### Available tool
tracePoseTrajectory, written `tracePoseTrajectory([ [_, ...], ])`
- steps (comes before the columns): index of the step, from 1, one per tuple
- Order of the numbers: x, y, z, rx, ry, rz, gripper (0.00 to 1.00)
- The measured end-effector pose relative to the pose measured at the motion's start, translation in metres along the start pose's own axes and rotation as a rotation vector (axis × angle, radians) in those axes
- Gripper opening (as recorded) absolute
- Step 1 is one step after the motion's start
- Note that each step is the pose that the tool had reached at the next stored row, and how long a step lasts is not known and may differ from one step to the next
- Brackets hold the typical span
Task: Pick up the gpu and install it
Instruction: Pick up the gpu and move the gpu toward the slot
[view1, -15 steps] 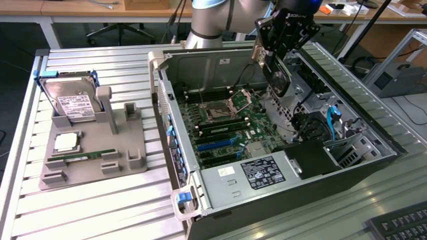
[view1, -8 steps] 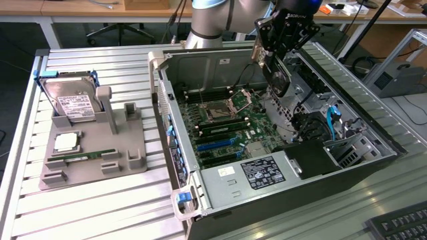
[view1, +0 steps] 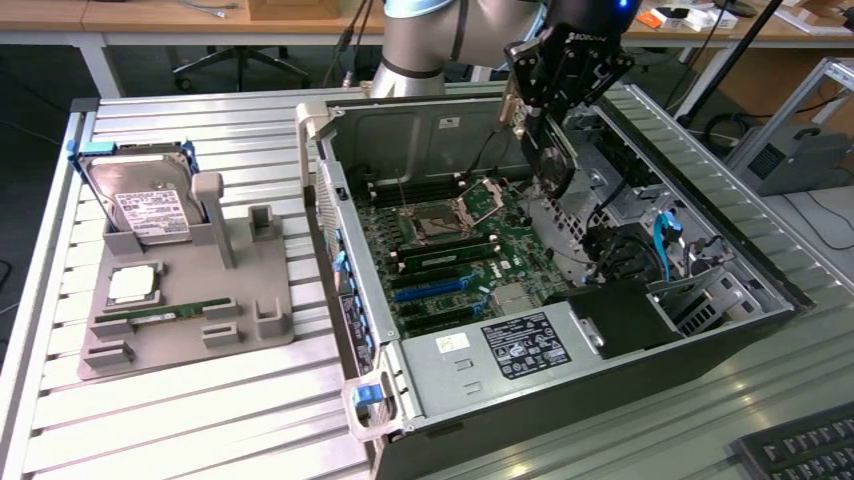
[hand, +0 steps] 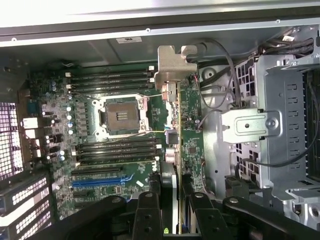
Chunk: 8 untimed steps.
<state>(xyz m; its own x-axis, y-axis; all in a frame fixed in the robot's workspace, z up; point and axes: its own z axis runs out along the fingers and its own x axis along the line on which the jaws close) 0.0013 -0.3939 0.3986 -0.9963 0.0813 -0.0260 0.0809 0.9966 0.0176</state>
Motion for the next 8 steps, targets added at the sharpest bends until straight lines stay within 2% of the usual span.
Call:
tracePoseTrajectory([
  [8,0.0011,-0.0002,0.0057,0.0,0.0,0.0,0.27],
])
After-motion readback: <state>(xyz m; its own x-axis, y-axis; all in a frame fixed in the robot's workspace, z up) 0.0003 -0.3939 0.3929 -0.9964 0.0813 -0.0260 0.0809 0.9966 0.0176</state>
